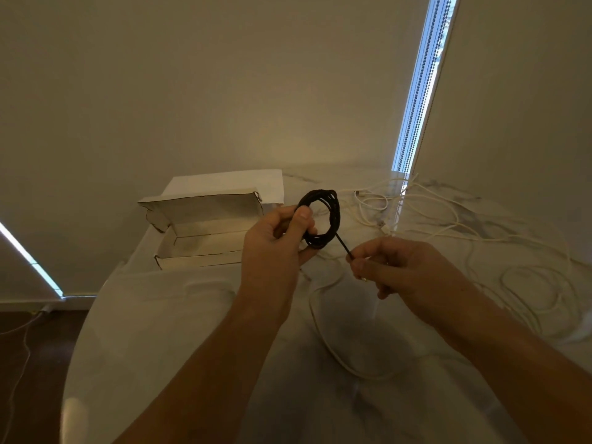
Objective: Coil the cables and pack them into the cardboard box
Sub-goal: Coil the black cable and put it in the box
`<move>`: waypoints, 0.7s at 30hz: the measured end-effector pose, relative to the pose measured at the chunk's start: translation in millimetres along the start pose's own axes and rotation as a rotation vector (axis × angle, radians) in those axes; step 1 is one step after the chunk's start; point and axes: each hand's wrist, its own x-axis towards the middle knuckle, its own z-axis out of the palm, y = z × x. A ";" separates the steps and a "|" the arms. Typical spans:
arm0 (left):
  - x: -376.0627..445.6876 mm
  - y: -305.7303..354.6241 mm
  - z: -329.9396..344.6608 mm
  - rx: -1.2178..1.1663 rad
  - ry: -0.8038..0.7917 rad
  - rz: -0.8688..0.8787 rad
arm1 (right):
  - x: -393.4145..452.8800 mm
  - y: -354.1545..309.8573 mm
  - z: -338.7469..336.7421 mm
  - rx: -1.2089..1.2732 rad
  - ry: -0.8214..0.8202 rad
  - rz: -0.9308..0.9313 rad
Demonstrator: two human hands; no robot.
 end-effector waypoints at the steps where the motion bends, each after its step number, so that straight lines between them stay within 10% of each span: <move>1: 0.6 1.0 -0.8 -0.020 0.010 -0.007 | 0.1 -0.5 -1.0 -0.021 -0.012 -0.007; 7: 1.8 2.2 -3.5 -0.076 0.021 -0.035 | -4.8 -4.6 5.7 -0.100 -0.133 -0.013; 21: -11.7 -1.4 13.9 -0.262 -0.129 -0.208 | -3.7 1.3 16.7 0.099 0.164 -0.107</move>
